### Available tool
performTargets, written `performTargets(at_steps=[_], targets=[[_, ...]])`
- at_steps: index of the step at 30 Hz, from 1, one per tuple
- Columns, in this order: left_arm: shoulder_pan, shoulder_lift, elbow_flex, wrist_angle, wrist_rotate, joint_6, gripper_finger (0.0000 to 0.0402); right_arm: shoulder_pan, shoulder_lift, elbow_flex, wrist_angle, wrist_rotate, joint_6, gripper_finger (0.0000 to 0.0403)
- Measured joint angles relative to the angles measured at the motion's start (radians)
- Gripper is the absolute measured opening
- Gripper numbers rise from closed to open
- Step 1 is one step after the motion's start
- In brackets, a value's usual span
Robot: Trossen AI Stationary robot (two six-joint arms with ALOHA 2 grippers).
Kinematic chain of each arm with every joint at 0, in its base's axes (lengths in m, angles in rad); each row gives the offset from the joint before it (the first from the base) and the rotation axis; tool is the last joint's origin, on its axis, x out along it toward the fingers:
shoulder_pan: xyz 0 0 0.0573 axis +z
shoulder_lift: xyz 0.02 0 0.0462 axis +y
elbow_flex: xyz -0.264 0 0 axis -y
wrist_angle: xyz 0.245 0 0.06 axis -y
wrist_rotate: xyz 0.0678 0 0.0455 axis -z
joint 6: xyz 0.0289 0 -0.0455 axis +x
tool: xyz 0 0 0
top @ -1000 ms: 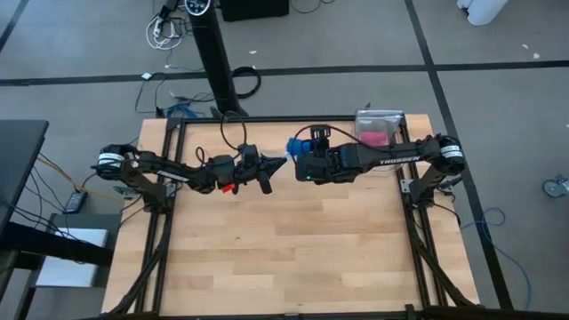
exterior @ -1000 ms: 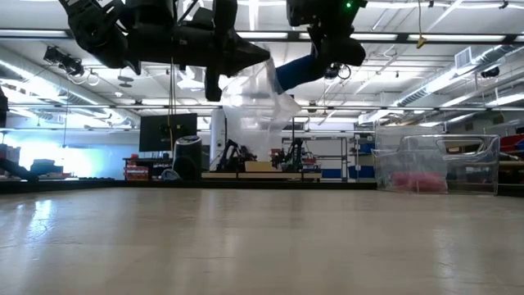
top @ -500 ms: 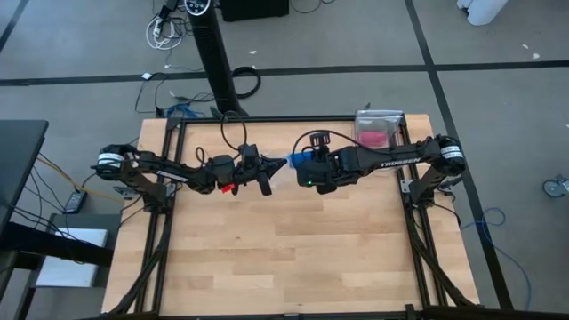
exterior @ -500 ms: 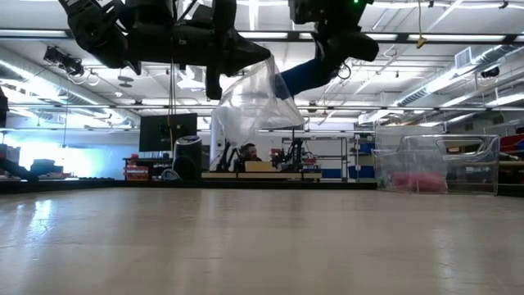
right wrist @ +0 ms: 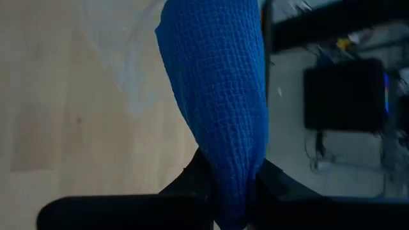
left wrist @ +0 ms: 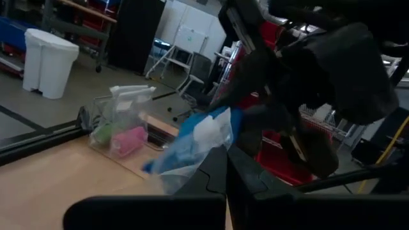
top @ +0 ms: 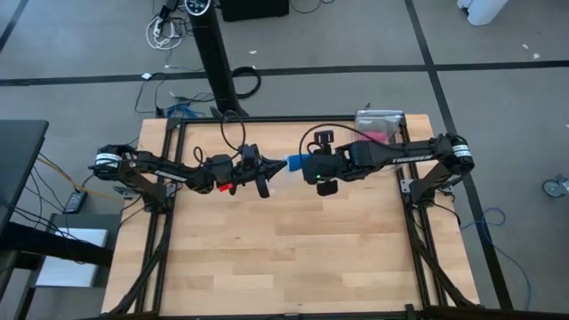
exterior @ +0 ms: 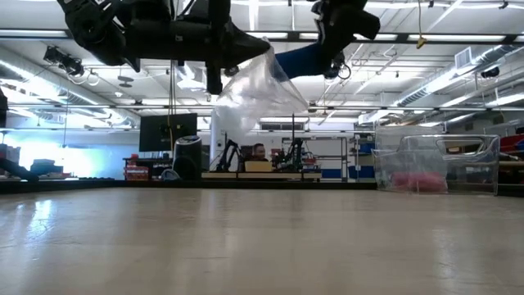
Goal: Roll bandage
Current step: Put the blue bandage into the transparent zip bag
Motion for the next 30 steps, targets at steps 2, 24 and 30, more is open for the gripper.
performTargets(at_steps=[2,24,30], targets=[[0.0,0.0,0.0,0.003,0.017,0.0,0.0,0.0,0.0,0.0,0.006,-0.043,-0.047,0.0043],[-0.026,0.002,0.0,-0.006,0.052,0.024,0.0,-0.049,0.031,0.0,0.06,-0.097,-0.091,0.0043],[-0.027,0.002,0.0,-0.005,0.06,0.046,0.0,-0.049,0.029,0.0,0.048,-0.211,-0.085,0.0043]])
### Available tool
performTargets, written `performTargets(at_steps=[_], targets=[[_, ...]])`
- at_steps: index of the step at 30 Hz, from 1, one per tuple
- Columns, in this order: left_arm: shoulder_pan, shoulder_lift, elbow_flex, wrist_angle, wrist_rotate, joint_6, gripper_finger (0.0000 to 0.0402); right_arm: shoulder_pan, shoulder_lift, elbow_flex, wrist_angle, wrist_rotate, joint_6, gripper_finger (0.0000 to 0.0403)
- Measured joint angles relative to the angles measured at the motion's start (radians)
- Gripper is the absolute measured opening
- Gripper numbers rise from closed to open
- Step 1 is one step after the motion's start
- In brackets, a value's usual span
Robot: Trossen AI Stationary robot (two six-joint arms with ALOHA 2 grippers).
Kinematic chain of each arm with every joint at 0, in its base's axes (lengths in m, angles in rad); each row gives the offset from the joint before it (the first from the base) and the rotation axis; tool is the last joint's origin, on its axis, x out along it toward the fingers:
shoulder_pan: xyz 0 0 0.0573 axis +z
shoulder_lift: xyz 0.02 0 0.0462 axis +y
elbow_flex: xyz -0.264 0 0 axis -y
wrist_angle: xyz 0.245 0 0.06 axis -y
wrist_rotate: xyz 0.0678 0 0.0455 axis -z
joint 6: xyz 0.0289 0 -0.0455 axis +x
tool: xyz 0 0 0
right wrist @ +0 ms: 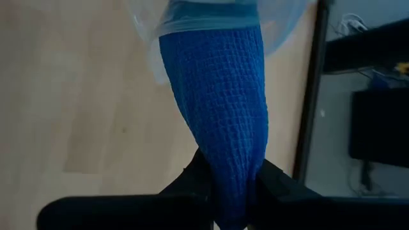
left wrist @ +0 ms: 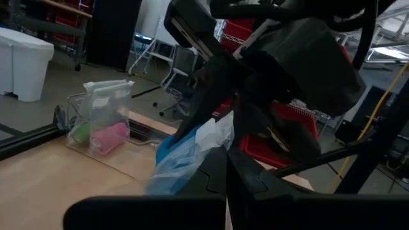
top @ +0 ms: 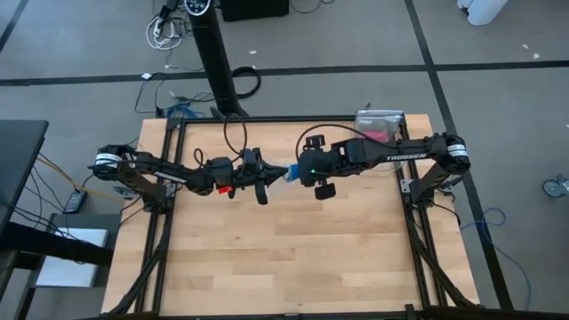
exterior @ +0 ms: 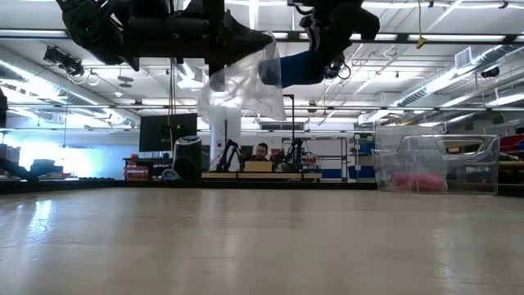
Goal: Roll bandage
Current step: Put the blue bandage into the transparent zip bag
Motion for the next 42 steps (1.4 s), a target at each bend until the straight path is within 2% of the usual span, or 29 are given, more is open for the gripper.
performTargets(at_steps=[10,18,23,31,36,42], targets=[[-0.009,0.0,-0.004,-0.003,0.004,0.028,0.0,-0.001,-0.017,0.0,-0.038,-0.039,0.061,0.0043],[-0.012,0.006,-0.132,0.29,0.004,0.069,0.0,0.0,-0.07,-0.087,0.027,-0.049,0.083,0.0043],[-0.012,0.006,-0.187,0.424,0.045,0.083,0.0,0.001,-0.113,-0.127,0.102,-0.064,0.087,0.0043],[-0.012,0.008,-0.159,0.334,0.04,0.105,0.0,0.028,-0.104,-0.128,0.176,-0.077,0.087,0.0043],[-0.012,0.008,-0.128,0.298,0.039,0.115,0.0,0.034,-0.097,-0.128,0.169,-0.048,0.108,0.0043],[-0.012,0.008,-0.125,0.262,0.002,0.13,0.0,0.03,-0.097,-0.126,0.101,-0.048,0.229,0.0043]])
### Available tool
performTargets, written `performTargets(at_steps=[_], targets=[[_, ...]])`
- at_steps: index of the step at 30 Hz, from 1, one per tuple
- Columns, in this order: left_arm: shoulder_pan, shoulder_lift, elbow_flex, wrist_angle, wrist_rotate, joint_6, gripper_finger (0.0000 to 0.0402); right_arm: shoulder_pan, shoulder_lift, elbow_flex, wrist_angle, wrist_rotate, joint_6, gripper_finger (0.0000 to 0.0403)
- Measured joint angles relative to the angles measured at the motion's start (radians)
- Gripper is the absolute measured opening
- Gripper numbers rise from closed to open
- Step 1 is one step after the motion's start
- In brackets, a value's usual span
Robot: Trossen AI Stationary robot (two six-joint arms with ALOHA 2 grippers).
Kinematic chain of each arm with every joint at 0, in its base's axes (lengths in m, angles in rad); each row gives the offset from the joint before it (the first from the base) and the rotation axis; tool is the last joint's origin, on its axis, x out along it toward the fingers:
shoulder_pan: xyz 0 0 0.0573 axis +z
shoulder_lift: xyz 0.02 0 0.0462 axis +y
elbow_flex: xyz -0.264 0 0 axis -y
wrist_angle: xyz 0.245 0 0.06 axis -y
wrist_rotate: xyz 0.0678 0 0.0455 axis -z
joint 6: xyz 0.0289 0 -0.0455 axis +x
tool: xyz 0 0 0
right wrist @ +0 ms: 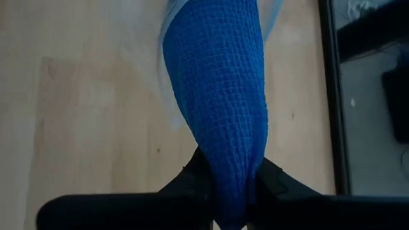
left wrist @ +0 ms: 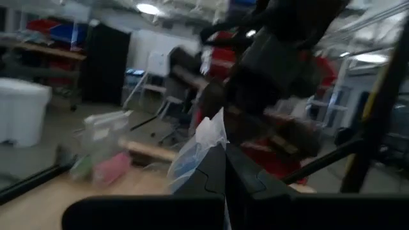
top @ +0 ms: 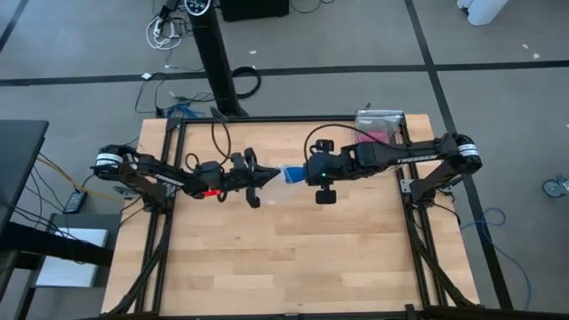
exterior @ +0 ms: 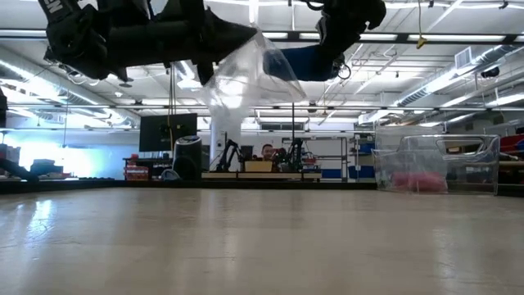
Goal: Roll bandage
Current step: Put the blue bandage into the transparent zip bag
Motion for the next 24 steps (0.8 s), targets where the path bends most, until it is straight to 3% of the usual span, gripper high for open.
performTargets(at_steps=[6,11,18,24], targets=[[-0.005,0.0,0.0,-0.07,-0.065,-0.021,0.0,-0.033,0.0,0.002,-0.008,-0.019,0.043,0.0043],[-0.012,0.0,0.009,-0.113,-0.086,-0.015,0.0,-0.076,0.0,0.002,-0.05,-0.159,0.043,0.0043],[-0.014,0.0,0.118,-0.354,-0.087,0.003,0.0,-0.13,0.005,0.0,-0.098,-0.219,0.04,0.0043],[-0.014,0.0,0.182,-0.451,-0.08,-0.001,0.0,-0.132,0.065,0.0,-0.115,-0.289,-0.068,0.0043]])
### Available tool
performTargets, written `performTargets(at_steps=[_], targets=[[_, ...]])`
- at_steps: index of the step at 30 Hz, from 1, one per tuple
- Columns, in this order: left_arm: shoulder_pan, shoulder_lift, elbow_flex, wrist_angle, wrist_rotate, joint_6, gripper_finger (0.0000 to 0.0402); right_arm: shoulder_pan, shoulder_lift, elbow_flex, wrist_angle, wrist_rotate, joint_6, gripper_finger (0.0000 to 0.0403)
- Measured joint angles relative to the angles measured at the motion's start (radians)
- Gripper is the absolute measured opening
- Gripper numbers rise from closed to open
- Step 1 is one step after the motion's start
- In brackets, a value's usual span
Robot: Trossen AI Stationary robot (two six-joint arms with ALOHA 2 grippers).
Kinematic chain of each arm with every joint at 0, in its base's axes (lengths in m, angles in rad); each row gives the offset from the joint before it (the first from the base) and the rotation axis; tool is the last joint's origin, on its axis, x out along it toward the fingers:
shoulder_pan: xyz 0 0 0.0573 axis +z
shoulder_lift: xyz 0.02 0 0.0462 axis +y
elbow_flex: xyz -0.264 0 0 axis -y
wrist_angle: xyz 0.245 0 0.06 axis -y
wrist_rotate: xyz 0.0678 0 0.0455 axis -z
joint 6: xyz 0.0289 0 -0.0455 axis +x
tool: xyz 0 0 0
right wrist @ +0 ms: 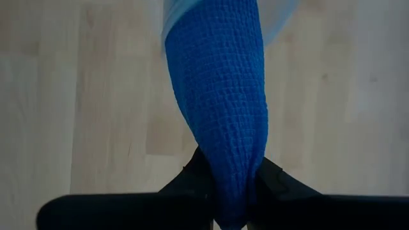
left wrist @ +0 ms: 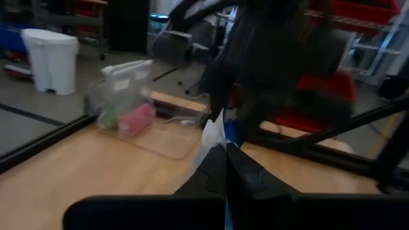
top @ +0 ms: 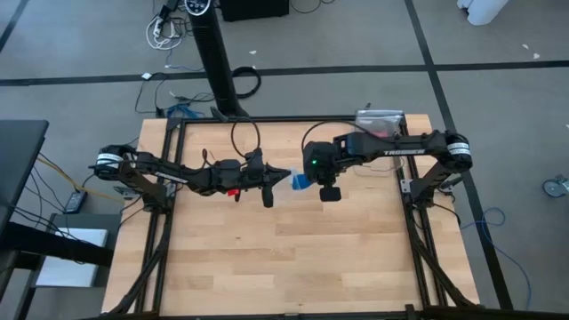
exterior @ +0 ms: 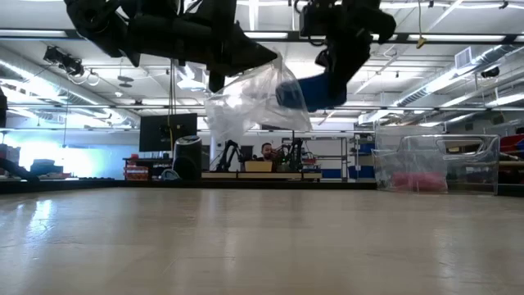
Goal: Roll bandage
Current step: Put the blue bandage into the transparent zip bag
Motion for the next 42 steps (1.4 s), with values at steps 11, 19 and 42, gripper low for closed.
performTargets(at_steps=[11,19,42], targets=[[0.002,0.0,0.054,-0.181,0.015,-0.081,0.0,0.017,0.048,0.0,0.105,0.078,-0.05,0.0043],[0.002,0.0,0.054,-0.182,0.0,-0.1,0.0,0.059,0.033,0.001,0.17,0.077,-0.118,0.0043],[-0.08,0.062,0.033,-0.072,-0.15,0.016,0.0,0.138,0.008,-0.204,0.464,0.071,0.343,0.0043]])
